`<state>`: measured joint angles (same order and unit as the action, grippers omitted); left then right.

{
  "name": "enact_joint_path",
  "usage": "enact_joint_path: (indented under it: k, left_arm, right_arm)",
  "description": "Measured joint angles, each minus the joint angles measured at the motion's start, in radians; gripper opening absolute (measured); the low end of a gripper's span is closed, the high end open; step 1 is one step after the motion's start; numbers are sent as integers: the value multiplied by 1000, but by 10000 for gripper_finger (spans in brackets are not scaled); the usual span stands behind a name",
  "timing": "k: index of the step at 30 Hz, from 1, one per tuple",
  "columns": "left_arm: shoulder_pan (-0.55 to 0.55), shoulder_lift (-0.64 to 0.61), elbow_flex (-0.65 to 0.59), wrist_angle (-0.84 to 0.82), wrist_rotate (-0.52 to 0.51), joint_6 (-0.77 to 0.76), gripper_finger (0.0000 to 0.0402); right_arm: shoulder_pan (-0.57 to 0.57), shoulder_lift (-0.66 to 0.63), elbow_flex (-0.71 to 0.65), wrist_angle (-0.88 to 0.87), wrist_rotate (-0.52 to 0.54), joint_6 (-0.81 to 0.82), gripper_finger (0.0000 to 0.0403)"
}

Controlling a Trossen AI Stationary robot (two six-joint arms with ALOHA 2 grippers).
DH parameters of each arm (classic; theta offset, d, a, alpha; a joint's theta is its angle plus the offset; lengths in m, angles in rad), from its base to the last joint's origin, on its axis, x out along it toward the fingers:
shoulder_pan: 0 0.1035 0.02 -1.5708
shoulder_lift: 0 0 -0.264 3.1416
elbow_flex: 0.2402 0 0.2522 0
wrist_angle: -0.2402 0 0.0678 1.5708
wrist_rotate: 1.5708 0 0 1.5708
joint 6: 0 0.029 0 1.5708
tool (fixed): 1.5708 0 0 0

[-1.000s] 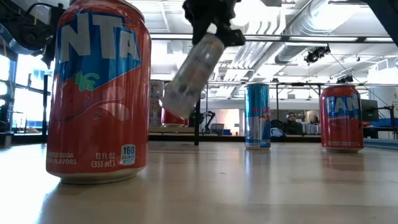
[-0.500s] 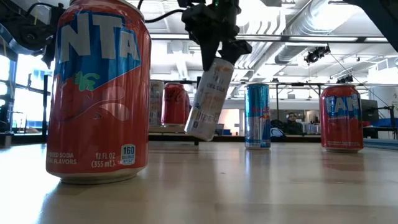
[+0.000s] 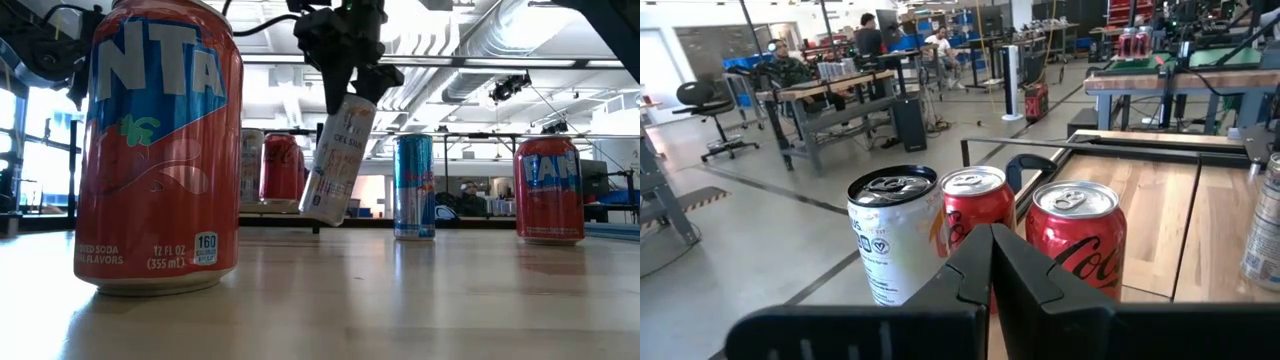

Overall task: Place canned beverage on shelf
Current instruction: Put the white yellow soda can aligned with the other white yellow soda can on the shelf

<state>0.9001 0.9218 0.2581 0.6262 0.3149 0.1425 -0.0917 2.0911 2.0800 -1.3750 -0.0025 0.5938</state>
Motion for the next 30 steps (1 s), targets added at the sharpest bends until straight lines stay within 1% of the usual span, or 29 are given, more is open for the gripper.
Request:
enact_joint_path:
  k: [8, 16, 21, 23, 30]
  left_arm:
    - [0, 0, 0, 0, 0, 0, 0]
    - [0, 0, 0, -2, 0, 0, 0]
    - [0, 0, 0, -2, 0, 0, 0]
    - [0, 0, 0, -2, 0, 0, 0]
    - [-11, 0, 0, -2, 0, 0, 0]
  right_arm:
    - [0, 0, 0, 24, 6, -18, 261]
    - [0, 7, 0, 44, 8, -27, 301]
    - [1, 22, 0, 51, 6, -96, 304]
    - [3, 22, 0, 83, 7, -103, 304]
    - [10, 19, 46, 78, 10, -129, 304]
